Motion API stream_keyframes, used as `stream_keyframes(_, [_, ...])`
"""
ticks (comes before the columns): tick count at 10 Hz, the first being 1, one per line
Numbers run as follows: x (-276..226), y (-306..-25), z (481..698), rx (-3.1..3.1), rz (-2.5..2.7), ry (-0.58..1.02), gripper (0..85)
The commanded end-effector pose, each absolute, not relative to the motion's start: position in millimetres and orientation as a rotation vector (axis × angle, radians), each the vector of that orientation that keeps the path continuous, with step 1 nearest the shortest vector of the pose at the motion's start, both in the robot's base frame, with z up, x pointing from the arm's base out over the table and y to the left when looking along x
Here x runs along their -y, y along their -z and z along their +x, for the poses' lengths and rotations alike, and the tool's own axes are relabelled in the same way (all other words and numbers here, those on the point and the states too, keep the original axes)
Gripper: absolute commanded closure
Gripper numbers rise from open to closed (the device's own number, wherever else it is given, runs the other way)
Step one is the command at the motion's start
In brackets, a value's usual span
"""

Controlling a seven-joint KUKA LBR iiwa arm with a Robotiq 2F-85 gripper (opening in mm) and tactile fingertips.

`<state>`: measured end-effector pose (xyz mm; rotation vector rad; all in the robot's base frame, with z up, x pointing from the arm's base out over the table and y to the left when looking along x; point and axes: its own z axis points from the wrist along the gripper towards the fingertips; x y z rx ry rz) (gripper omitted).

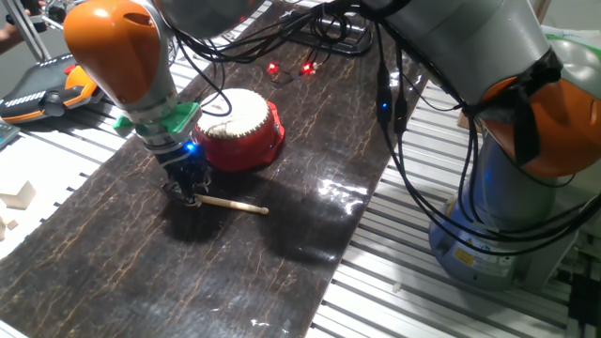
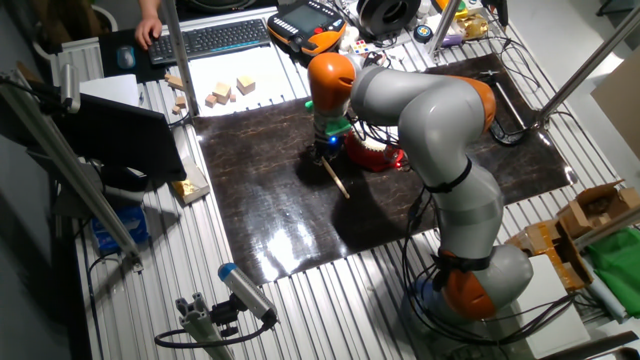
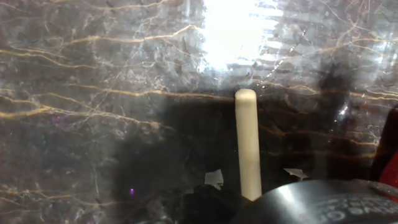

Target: Play the drum

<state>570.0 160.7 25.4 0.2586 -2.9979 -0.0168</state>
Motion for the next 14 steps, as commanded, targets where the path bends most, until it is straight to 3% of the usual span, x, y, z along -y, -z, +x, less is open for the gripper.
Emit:
stream_keyframes(1, [-160.6, -25.4, 570.0, 2.998, 0.261, 0.017, 53.0])
stream_keyframes(3, [-160.6, -25.2, 570.0, 2.997, 0.268, 0.02, 59.0])
stream_keyframes(5, [-160.6, -25.1, 570.0, 2.994, 0.285, 0.026, 70.3])
stream_keyframes(7, [-160.8, -26.3, 569.7, 3.0, 0.29, 0.02, 67.3])
stream_keyframes(11, [-157.8, -37.1, 571.8, 2.996, 0.307, 0.017, 80.3])
stream_keyframes(14, [-153.0, -59.0, 571.3, 3.001, 0.303, 0.016, 83.7])
